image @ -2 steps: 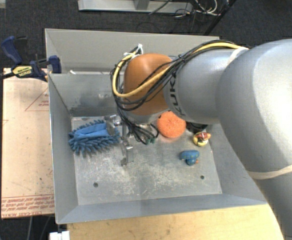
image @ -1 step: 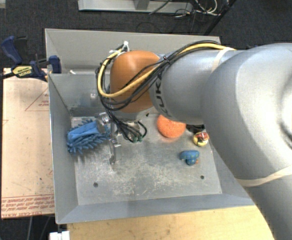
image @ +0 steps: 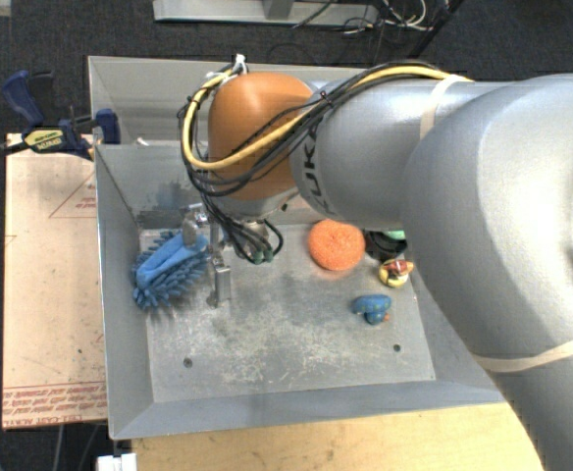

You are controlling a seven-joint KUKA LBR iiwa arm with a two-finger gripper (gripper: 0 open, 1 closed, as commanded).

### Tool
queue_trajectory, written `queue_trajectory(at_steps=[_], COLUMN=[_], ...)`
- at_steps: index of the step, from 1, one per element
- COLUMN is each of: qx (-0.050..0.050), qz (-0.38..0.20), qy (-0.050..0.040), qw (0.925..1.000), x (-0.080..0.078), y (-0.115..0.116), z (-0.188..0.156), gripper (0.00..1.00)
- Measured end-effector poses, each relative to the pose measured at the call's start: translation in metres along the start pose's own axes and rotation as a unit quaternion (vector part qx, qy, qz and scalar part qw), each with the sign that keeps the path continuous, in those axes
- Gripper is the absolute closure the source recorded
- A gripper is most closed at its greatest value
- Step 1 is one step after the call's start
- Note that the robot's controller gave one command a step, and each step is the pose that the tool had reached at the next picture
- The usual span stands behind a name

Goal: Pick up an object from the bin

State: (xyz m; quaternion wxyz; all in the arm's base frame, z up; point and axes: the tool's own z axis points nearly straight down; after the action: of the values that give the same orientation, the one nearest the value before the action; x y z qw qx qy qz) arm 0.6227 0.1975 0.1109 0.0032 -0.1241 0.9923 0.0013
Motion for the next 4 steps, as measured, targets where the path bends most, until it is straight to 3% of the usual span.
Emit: queue_trajectory(at_steps=[1, 2, 3, 4], qx=[-0.001, 0.002, 0.000, 0.000], qz=[-0.080, -0.028, -0.119, -0.135], qy=[-0.0038, -0.0040, -0.0057, -0.0054], qw=[0.9968, 0.9996, 0.9929, 0.9909], x=[0.008, 0.007, -0.013, -0.028], y=[-0.032, -0.032, -0.011, 0.004], z=[-0.028, -0.029, -0.017, -0.008], gripper=[0.00, 0.00, 0.00, 0.00])
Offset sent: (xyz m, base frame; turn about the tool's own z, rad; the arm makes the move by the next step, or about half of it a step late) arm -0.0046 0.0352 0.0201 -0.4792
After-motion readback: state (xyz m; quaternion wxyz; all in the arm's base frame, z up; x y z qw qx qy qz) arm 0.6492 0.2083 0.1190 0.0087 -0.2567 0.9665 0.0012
